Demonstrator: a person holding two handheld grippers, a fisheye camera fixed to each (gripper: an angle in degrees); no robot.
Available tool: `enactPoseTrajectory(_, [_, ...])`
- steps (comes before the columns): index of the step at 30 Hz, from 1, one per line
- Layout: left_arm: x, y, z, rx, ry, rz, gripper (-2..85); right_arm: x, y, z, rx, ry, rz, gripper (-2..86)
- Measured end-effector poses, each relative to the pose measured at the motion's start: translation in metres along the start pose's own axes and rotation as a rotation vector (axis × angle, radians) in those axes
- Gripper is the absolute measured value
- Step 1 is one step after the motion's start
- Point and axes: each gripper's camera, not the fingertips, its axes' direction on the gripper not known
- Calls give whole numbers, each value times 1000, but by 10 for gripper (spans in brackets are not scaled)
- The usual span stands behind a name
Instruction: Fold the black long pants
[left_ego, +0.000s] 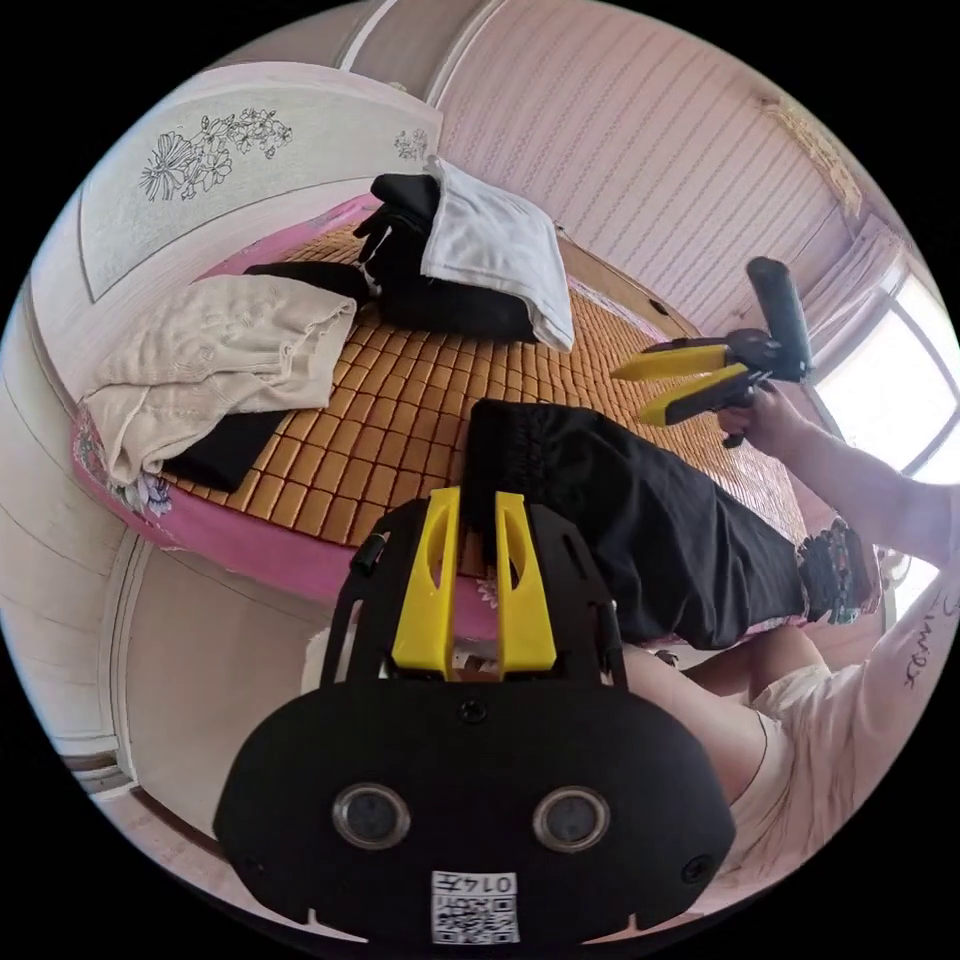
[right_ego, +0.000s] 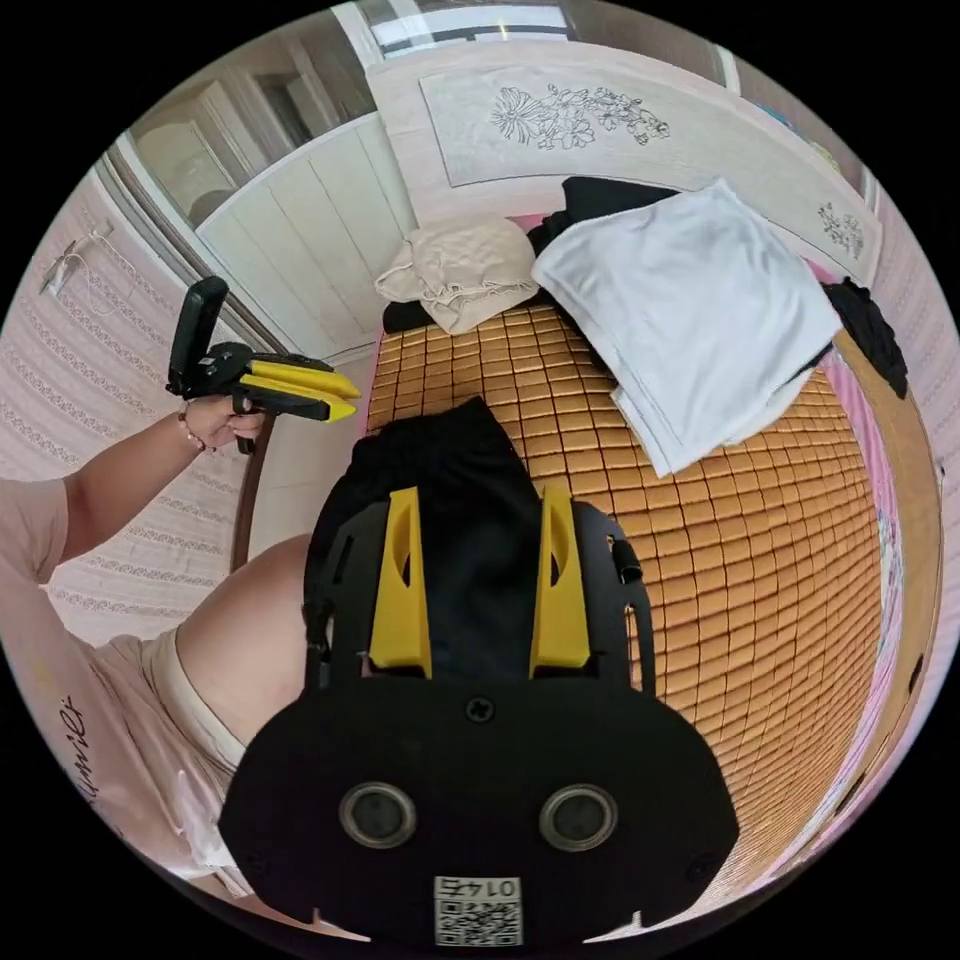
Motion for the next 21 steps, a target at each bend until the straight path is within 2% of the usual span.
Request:
enactPoseTrajectory(2, [-5,-5,1,4,97,153,88,14,-31,34,-109,-40,-1,160])
enactPoseTrajectory(3, [-12,-8,4,-23,129,187,95,23,-43,53,-189,-144,6,144])
enactPoseTrajectory(4, [-23,-11,5,-34,172,186,95,27,-49,60,-205,-258,4,83])
enactPoseTrajectory(6, [-42,-14,6,-38,169,151,90,21,-47,49,-117,-241,-3,30])
enactPoseTrajectory(9, [-66,-23,5,-67,71,62,77,-14,-34,20,15,-237,-143,7])
enactPoseTrajectory(14, [-66,-51,3,-56,170,79,69,-48,-29,5,59,-330,-276,-1])
enactPoseTrajectory(17, [-51,-74,20,-172,155,121,82,-53,-38,2,82,-416,-307,-1])
enactPoseTrajectory(19, [-41,-83,49,-356,139,130,95,-55,-48,-1,99,-447,-332,-2])
enactPoseTrajectory(21, [-34,-86,61,-415,99,143,74,-53,-57,-1,95,-448,-333,-1])
